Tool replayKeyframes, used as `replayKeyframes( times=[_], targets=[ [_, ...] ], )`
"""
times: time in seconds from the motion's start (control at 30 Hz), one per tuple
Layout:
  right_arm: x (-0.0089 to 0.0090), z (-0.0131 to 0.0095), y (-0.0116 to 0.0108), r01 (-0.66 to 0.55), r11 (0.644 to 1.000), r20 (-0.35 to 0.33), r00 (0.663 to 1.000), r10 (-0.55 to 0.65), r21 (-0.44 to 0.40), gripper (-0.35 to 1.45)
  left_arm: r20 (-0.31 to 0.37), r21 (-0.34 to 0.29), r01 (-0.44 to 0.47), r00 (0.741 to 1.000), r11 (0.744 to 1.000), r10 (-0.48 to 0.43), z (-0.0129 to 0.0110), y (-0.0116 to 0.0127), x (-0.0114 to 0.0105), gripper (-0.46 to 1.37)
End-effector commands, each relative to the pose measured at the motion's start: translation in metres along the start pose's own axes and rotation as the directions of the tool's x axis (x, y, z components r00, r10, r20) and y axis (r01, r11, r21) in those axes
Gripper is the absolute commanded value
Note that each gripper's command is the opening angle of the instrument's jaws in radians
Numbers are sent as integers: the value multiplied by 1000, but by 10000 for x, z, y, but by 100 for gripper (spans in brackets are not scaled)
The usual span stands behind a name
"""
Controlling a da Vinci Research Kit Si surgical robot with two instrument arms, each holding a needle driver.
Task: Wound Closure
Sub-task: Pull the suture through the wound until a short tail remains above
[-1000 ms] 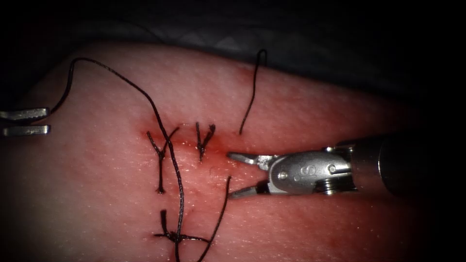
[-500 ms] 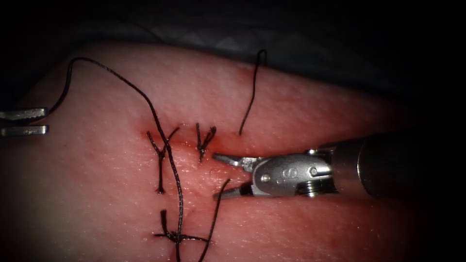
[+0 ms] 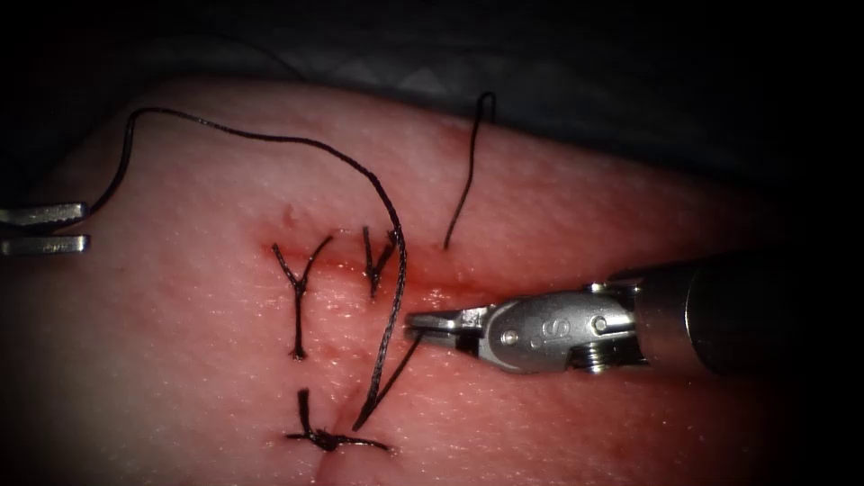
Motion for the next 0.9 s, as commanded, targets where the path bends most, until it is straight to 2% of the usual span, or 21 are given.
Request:
replayKeyframes(
  times=[0.03,0.27,0.43,0.73,0.9],
  targets=[
    [0,-2,1,1,1000,-1,1000,-1,-3,-35,1,-2,0,1000,1000,0,0,0,-1,-35],
    [4,-4,-6,4,1000,15,1000,-4,15,-35,-13,-1,-4,1000,1000,4,1,-9,-5,-35],
    [16,-5,-22,10,999,16,1000,-10,50,-35,-27,-1,10,1000,1000,-10,3,-26,-14,-35],
    [61,-11,-58,2,996,17,1000,-4,91,-35,-24,11,33,999,999,-33,9,-70,-20,-35],
    [81,-12,-80,-17,994,9,1000,17,104,-35,-27,9,39,999,999,-39,14,-83,-20,-35]
  ],
)
